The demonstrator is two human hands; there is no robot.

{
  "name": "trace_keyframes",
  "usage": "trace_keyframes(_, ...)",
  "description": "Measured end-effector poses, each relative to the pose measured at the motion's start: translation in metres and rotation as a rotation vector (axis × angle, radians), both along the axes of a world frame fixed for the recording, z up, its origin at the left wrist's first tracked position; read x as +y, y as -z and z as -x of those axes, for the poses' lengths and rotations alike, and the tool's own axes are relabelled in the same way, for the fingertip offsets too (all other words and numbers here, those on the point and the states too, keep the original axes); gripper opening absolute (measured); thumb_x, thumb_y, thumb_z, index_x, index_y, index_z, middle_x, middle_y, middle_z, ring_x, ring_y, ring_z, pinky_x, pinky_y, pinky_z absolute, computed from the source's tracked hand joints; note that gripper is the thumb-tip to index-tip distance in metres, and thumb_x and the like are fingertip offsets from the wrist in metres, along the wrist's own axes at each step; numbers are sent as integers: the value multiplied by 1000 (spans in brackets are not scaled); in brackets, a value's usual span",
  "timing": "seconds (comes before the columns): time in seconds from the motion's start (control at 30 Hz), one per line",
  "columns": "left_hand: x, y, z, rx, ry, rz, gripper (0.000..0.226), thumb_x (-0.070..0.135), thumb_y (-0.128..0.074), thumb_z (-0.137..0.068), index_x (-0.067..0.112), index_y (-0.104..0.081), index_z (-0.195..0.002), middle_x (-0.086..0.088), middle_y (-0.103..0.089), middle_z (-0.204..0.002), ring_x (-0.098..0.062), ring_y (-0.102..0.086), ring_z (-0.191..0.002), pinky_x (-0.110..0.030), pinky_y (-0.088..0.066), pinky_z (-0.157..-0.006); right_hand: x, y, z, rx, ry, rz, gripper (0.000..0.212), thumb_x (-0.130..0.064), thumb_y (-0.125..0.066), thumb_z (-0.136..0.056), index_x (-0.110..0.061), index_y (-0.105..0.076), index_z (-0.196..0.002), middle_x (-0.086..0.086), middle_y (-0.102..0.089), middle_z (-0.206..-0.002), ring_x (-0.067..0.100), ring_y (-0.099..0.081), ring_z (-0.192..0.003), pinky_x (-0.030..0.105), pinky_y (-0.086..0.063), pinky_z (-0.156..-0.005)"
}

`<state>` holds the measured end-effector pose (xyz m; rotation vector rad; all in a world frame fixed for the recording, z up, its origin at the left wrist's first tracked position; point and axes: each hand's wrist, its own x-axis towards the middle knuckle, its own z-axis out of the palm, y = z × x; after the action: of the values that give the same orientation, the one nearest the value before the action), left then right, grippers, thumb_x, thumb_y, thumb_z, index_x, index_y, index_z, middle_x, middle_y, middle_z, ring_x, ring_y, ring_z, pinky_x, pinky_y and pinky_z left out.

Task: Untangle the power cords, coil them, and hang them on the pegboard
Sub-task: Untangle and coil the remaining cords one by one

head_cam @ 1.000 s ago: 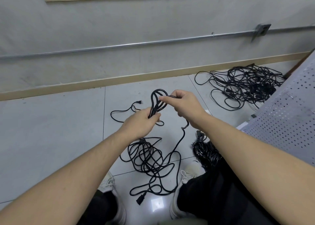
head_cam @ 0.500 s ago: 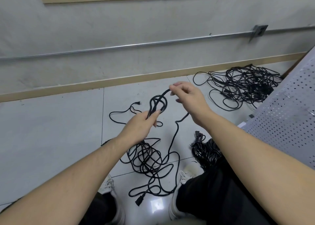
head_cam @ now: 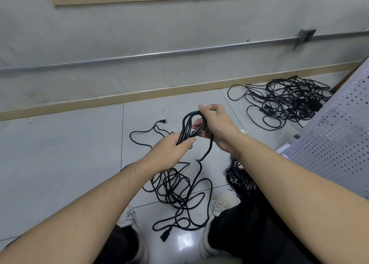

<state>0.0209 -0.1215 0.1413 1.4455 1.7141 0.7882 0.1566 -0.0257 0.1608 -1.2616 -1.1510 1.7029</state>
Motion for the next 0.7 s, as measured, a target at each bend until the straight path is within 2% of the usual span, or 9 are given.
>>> trace_keyframes(0.13, 0, 0, -3, -68, 9, 41, 35, 43, -51, -104, 21, -51, -77, 17, -43, -46, -3, -38, -46, -28, -32, -55, -1, 1, 3, 160, 68, 97, 8, -23, -49, -107, -17, -45, -110, -1, -42, -61, 13, -42, -47, 31, -49, -57)
trace_keyframes(0.23, 1, 0, -13, -124, 5, -31, 23, 38, -53, -105, 19, -56, -92, 14, -45, -69, -8, -43, -66, -30, -37, -67, -1, -8, 6, 289, 132, 148, 11, -16, -45, -107, -18, -41, -97, -5, -30, -55, 9, -24, -42, 22, -29, -40)
trace_keyframes(0.3, -1, -2, -18, -160, 44, -50, 21, 37, -54, -104, 29, -57, -85, 16, -47, -72, -4, -46, -70, -28, -38, -72, 1, -10, 6, 357, 150, 181, 17, -13, -44, -106, -19, -38, -91, -6, -25, -54, 8, -18, -42, 19, -20, -36)
trace_keyframes(0.37, -3, -5, -20, -274, 98, 34, 36, 40, -52, -103, 38, -63, -68, 20, -53, -70, -1, -56, -77, -29, -45, -83, 3, -10, 4, 394, 147, 233, 24, -13, -44, -104, -20, -34, -83, -6, -21, -56, 7, -14, -42, 19, -16, -34)
trace_keyframes(0.43, -7, -11, -20, -424, 133, 130, 56, 29, -45, -109, 37, -70, -60, 8, -70, -91, -17, -70, -106, -33, -48, -105, 6, -8, 2, 408, 122, 258, 28, -13, -44, -103, -21, -31, -79, -7, -20, -55, 6, -14, -40, 18, -15, -32)
trace_keyframes(0.47, -8, -13, -18, -493, 154, 149, 61, 25, -42, -110, 33, -70, -57, -2, -71, -99, -28, -70, -111, -34, -49, -106, 7, -9, 2, 417, 98, 266, 29, -14, -44, -103, -22, -30, -79, -7, -21, -54, 6, -15, -39, 18, -16, -31)
trace_keyframes(0.57, -11, -20, -16, -689, 187, 208, 51, 24, -48, -108, 23, -64, -59, -6, -62, -93, -30, -72, -85, -34, -57, -89, 11, -10, -1, 444, 15, 304, 30, -17, -45, -104, -23, -31, -78, -8, -22, -53, 5, -16, -37, 17, -16, -29)
trace_keyframes(0.63, -10, -19, -15, -753, 174, 231, 39, 26, -52, -106, 15, -59, -69, -3, -57, -85, -20, -61, -61, -42, -60, -81, 11, -10, -1, 454, -5, 329, 31, -17, -45, -104, -22, -31, -77, -8, -22, -53, 5, -16, -36, 17, -16, -29)
trace_keyframes(0.7, -9, -17, -14, -713, 128, 216, 36, 29, -50, -106, 12, -56, -75, -1, -52, -78, -17, -47, -52, -46, -62, -73, 9, -7, 2, 463, 17, 342, 29, -18, -45, -105, -20, -33, -79, -7, -22, -54, 5, -18, -37, 17, -18, -30)
